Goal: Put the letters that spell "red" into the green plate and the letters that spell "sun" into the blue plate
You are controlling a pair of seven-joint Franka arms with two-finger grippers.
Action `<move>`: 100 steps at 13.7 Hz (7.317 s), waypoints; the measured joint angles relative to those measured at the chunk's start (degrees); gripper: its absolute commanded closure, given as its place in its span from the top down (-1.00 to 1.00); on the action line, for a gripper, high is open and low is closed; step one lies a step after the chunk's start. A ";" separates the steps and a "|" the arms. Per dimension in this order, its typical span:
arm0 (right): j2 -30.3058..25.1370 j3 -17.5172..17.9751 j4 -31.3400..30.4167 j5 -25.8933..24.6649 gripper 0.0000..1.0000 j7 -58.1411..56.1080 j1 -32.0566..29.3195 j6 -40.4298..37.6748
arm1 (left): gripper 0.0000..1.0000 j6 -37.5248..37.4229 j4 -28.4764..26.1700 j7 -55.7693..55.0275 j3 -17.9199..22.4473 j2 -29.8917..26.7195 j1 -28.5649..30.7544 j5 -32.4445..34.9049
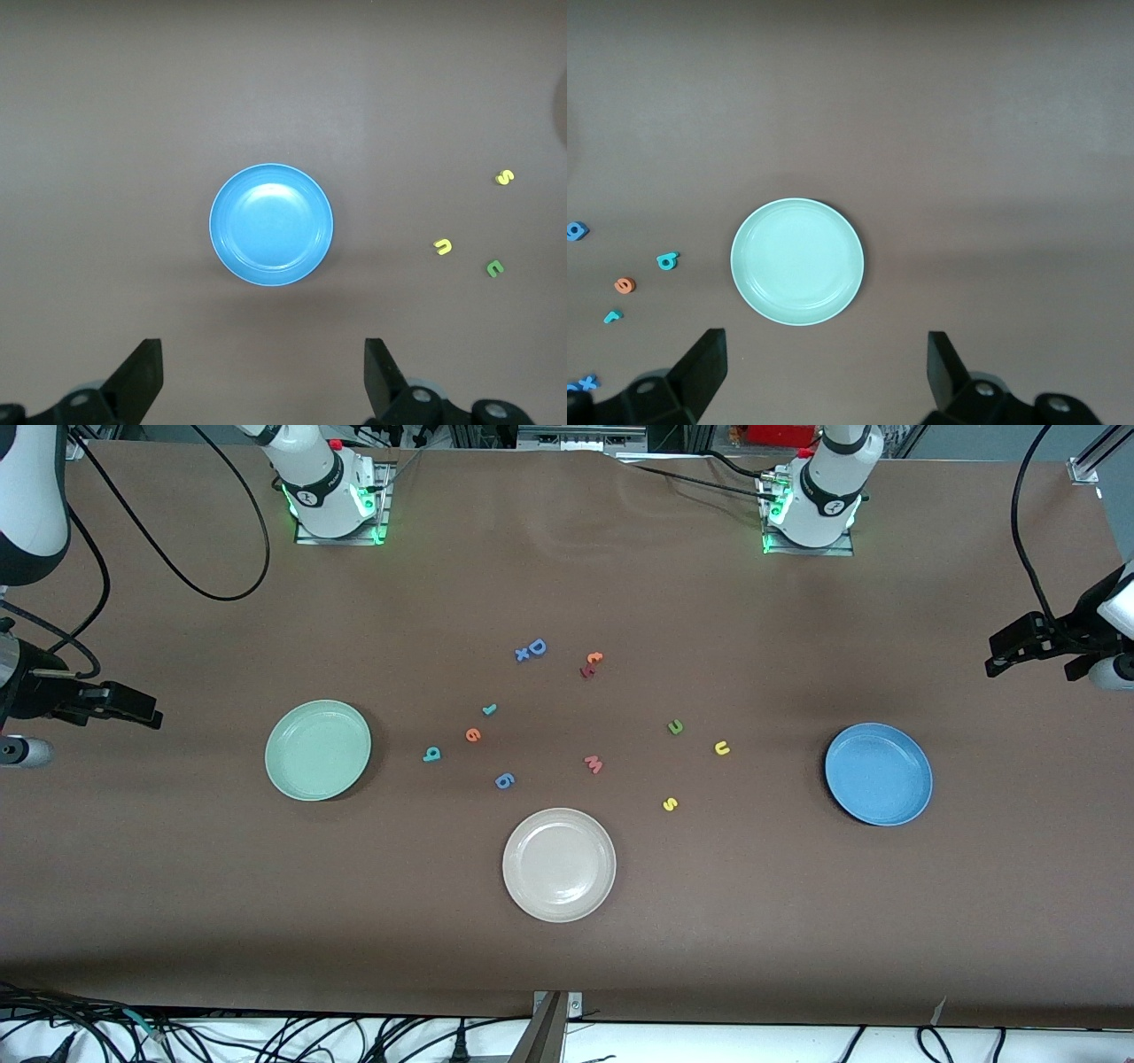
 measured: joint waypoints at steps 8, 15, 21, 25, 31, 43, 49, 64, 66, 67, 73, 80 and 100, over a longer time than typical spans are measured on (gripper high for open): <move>0.46 0.00 0.00 -0.01 0.99 0.00 0.00 0.03 | 1.00 0.00 0.00 0.00 0.00 0.00 0.06 0.00; 0.48 0.00 0.00 -0.01 0.99 0.00 0.00 0.03 | 1.00 0.00 0.00 0.00 0.00 0.00 0.11 0.00; 0.51 0.00 0.00 -0.06 0.99 0.00 0.00 0.03 | 1.00 0.00 0.00 0.00 0.00 0.01 0.11 0.00; 0.68 0.00 -0.06 -0.07 0.99 0.00 0.00 0.03 | 1.00 -0.03 0.00 0.00 0.00 0.01 0.12 0.00; 0.87 0.00 -0.23 -0.09 0.99 0.49 0.00 0.03 | 1.00 -0.06 0.00 0.00 0.00 0.01 0.12 0.00; 1.05 0.00 -0.37 -0.10 0.98 0.58 0.04 0.03 | 1.00 -0.06 0.00 0.00 0.00 0.01 0.12 0.00; 1.05 0.00 -0.38 -0.10 0.98 0.58 0.04 0.03 | 1.00 -0.06 0.00 0.00 0.00 0.02 0.12 0.00; 1.89 0.29 -0.87 -0.10 0.97 13.32 5.66 0.00 | 1.00 -0.13 0.00 0.00 0.00 0.02 0.28 0.00; 3.52 0.48 -1.04 -0.10 0.97 20.45 9.43 0.21 | 1.00 -0.19 0.00 0.00 0.00 0.03 0.30 0.00; 4.50 0.54 -1.09 -0.10 0.97 23.61 11.33 0.91 | 1.00 -0.21 -0.01 0.00 0.00 0.03 0.30 0.00; 13.59 0.75 -1.82 -0.10 0.97 36.18 21.89 11.34 | 1.00 -3.82 -0.10 0.01 -0.08 0.11 0.30 -0.03; 22.67 0.72 -2.63 -0.09 0.97 37.79 25.71 21.52 | 1.00 -4.18 -0.40 0.57 -0.73 0.87 -0.53 -4.59; 25.62 0.40 -13.43 1.55 0.90 37.78 25.79 31.76 | 1.00 16.77 0.72 -2.43 -1.21 23.25 -11.23 -6.18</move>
